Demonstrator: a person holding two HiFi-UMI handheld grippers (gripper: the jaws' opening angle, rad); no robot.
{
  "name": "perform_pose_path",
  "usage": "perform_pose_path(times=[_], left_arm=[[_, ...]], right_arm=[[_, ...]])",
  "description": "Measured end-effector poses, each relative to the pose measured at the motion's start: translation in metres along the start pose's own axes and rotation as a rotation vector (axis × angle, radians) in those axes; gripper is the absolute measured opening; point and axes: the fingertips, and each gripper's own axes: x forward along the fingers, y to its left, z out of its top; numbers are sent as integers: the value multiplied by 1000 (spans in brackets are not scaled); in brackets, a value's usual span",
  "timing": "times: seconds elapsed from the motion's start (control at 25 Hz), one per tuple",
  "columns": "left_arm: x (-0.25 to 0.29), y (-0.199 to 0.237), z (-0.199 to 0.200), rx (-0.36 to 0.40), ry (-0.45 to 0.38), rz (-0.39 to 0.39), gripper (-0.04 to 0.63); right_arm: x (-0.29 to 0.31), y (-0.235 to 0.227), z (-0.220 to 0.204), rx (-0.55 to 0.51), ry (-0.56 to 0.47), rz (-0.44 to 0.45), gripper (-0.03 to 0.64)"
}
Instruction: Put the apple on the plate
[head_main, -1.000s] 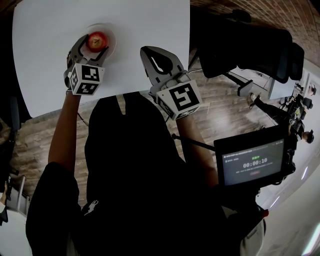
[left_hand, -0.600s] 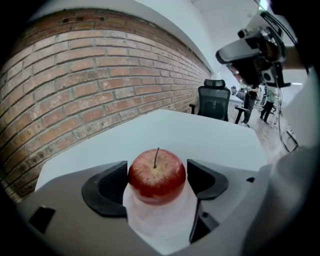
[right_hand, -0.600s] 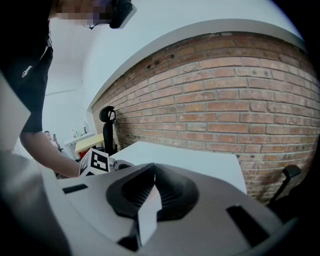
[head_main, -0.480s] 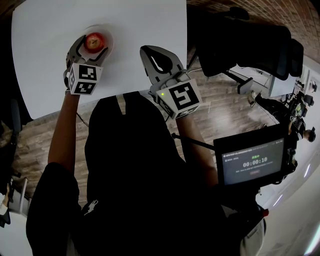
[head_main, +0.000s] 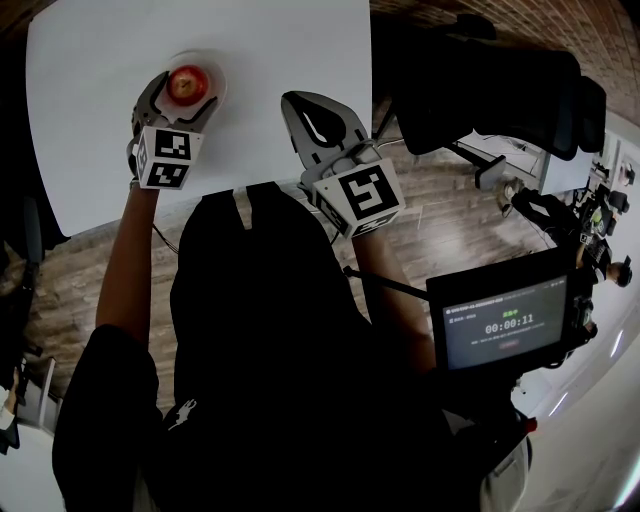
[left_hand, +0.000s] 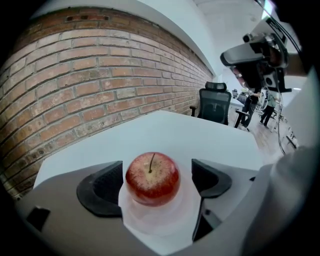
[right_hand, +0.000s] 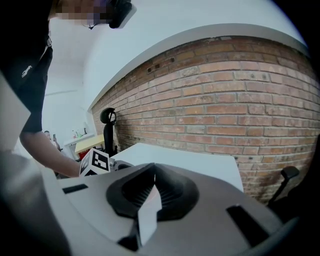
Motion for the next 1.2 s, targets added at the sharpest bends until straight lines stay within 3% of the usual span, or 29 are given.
perform_pose_path(times=[0.24,0.76,1.2], left_arm=[[-16,-5,12,24,-34,28,420],[-41,-2,27,-49,-50,39,417],[-56,-1,31,-78,-63,87,232]], right_arm=[[-18,6,6,-14,-20,-1,5],[-32,13,25,-33,-64,14,5],[-31,14,34,-27,-125,46,5]])
